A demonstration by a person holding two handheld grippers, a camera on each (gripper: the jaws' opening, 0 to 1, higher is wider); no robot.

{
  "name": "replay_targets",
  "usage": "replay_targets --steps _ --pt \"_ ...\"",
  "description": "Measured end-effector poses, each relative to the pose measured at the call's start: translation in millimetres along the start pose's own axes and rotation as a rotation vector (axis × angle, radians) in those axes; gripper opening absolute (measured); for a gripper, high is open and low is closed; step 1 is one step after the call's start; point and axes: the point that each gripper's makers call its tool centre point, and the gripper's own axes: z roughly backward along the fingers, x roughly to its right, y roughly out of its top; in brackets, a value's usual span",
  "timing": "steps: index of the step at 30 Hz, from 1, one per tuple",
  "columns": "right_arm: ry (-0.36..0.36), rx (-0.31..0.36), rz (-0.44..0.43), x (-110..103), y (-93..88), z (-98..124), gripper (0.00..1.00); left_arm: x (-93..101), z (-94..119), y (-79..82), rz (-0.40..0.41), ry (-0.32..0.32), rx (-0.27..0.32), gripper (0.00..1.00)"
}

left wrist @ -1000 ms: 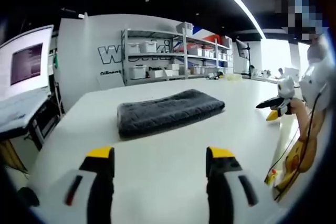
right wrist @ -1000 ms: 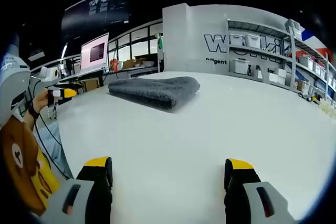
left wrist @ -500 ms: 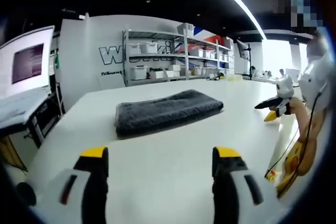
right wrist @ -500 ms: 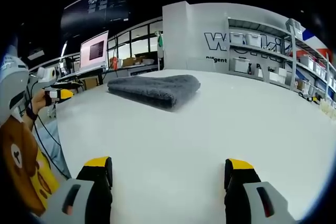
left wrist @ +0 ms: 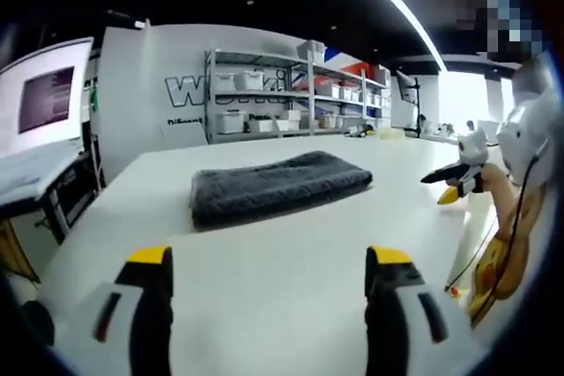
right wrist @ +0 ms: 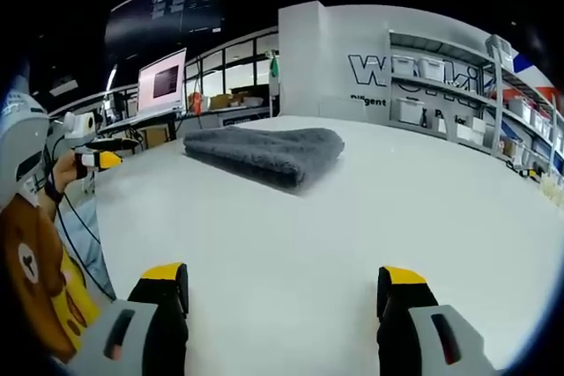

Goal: Fold the towel on the table until its edges align and the towel forms a compact rectangular stack.

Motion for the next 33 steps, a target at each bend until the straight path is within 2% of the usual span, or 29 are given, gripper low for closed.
replay_targets --steps 15,21,26,33 --pt "-0.008 0.000 -0.003 7 5.7 -2 0.94 2.3 -2 -0.8 0.010 -0.017 0.008 0.99" --pt "0.031 -0.004 0.005 7 10.1 -4 0.95 1.7 -1 -0.1 0.022 -0.015 0.020 0.99" --pt "0.097 0.035 -0.016 15 32.5 -3 0.96 3.3 0 0.1 0.024 -0.016 0.030 0.99" --pt "0.188 0.139 -0.144 34 74.3 -2 0.96 7.9 1 -1.7 0.036 -0.029 0.040 0.99"
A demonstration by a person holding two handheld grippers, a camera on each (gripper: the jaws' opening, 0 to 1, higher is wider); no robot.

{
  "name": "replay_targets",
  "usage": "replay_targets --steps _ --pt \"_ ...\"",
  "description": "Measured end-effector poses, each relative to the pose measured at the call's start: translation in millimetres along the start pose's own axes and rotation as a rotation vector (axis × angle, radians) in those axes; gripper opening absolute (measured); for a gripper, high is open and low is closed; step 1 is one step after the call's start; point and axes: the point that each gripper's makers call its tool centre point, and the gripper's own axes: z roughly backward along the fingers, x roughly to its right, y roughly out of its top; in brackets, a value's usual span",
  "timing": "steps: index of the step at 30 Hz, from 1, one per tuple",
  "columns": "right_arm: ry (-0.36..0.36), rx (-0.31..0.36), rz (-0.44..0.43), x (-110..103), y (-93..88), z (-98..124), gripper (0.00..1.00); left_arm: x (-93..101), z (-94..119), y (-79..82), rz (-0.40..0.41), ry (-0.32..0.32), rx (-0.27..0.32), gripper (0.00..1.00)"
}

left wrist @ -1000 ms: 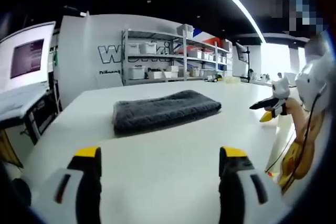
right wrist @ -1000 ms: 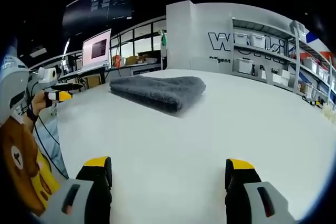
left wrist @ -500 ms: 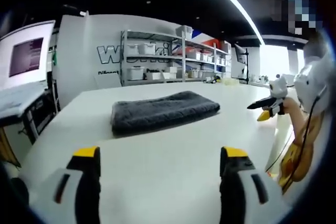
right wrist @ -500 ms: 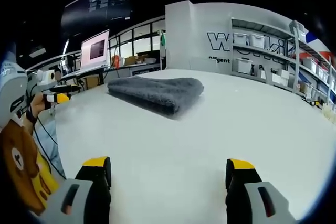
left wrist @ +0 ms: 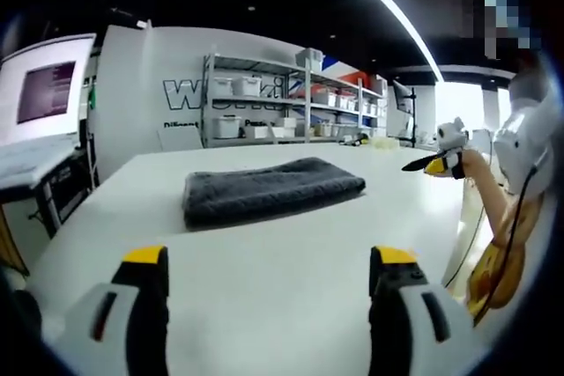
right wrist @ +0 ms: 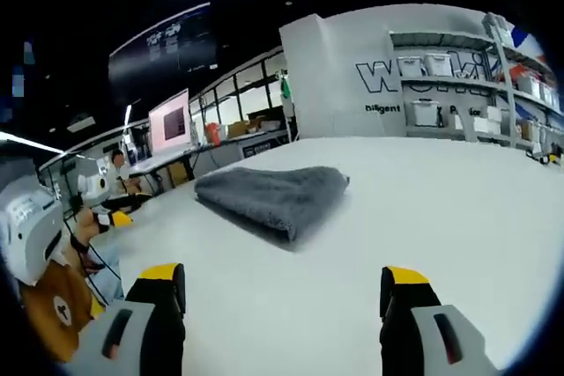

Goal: Fold the towel on the table until its edges align and the towel forms a compact rectangular stack.

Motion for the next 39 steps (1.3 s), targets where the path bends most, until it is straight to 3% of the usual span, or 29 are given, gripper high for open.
replay_targets --steps 9,15,24,39 --pt "0.199 0.146 -0.345 8 49.1 -21 0.94 5.7 -2 3.5 0.007 -0.017 0.016 0.99" --pt "0.235 0.130 -0.490 18 51.9 -43 0.91 8.8 -2 5.8 0.008 -0.027 0.022 0.99" --pt "0.321 0.075 -0.597 12 48.1 -74 0.89 11.3 -3 6.1 0.013 -0.036 0.025 0.99" --pt "0.289 0.012 -0.672 38 38.5 -106 0.85 9.9 -4 3.5 0.023 -0.036 0.018 0.99"
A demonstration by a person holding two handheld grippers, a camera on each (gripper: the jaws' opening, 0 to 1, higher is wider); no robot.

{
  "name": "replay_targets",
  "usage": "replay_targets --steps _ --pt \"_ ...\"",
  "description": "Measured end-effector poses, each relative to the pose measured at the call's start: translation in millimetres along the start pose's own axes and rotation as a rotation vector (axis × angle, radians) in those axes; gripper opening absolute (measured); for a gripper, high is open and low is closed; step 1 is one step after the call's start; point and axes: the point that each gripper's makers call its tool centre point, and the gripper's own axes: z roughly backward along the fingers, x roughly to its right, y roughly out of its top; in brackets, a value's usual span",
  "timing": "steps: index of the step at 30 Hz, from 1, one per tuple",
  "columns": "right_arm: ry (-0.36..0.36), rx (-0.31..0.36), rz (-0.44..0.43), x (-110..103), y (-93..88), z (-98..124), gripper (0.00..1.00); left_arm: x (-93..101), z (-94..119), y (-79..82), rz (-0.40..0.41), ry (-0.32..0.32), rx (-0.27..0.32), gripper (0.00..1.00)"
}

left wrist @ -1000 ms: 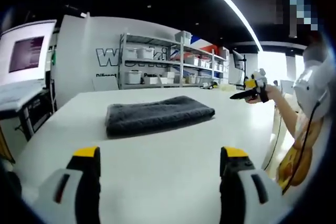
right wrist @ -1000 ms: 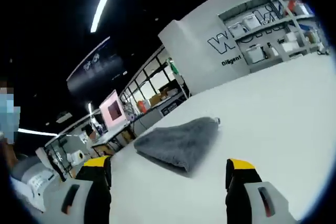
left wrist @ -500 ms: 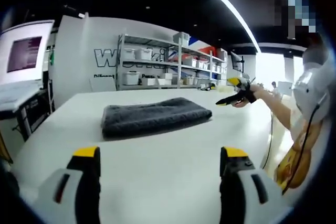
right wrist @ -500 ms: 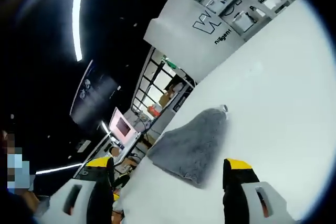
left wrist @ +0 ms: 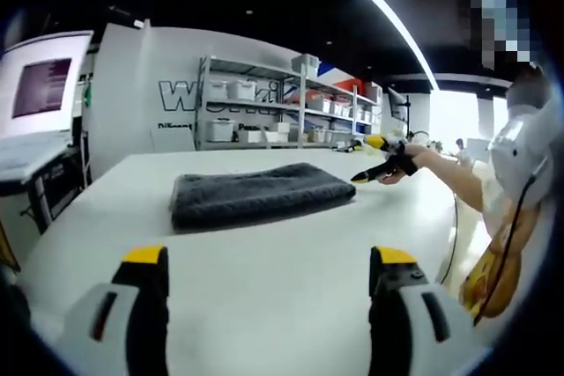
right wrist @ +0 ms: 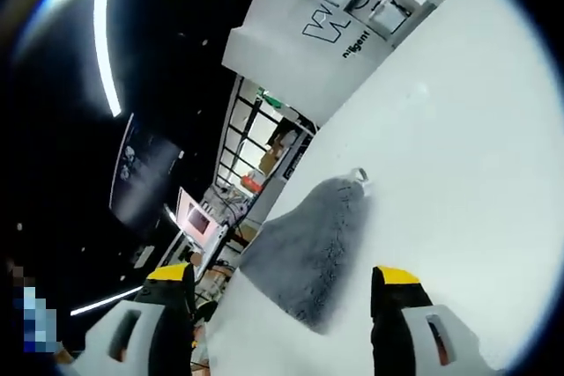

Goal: Fold the towel on the table until its edges align and the towel forms a compact rectangular stack.

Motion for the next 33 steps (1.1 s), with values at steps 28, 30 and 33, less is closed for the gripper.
replay_targets --steps 28,30,33 --pt "0.061 -0.091 -0.081 18 -10.2 -59 0.47 -3.8 2 -2.2 0.015 0.005 -0.001 0.99" --pt "0.066 -0.094 -0.075 18 -11.2 -60 0.41 -3.7 3 -2.0 0.019 0.006 0.002 0.99" --pt "0.064 -0.091 -0.073 18 -11.8 -61 0.28 -4.3 4 -1.7 0.019 0.010 0.006 0.99"
